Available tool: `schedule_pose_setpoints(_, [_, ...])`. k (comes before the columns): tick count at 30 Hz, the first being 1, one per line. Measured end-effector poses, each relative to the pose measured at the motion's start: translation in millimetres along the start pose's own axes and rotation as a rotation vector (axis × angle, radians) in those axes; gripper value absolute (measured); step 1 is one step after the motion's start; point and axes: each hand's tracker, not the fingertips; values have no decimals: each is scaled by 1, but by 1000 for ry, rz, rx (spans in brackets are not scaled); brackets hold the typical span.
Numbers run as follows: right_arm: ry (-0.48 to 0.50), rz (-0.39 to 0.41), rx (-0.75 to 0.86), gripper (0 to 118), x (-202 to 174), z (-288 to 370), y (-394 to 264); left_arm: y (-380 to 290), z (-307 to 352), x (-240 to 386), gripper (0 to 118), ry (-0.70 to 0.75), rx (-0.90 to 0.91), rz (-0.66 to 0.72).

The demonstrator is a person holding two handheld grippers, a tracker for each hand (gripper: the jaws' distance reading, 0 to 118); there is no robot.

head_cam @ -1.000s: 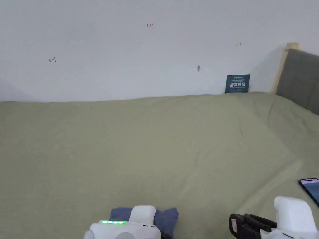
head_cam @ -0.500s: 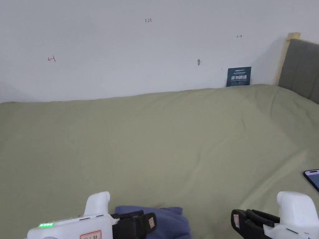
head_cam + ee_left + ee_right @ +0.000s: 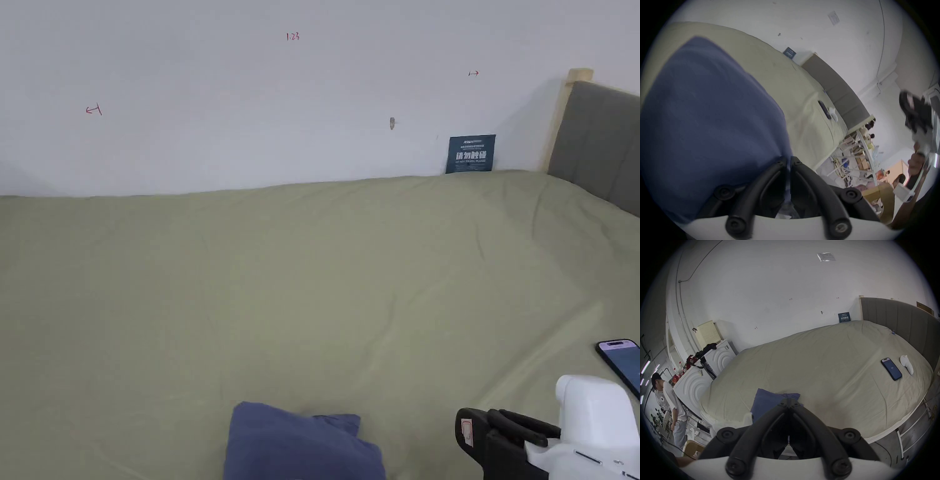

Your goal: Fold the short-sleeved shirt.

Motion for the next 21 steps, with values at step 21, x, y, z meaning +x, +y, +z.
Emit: schedule_pose_setpoints(21, [609, -121, -260, 1, 4, -185, -46, 80, 226, -69, 5, 289, 489, 107])
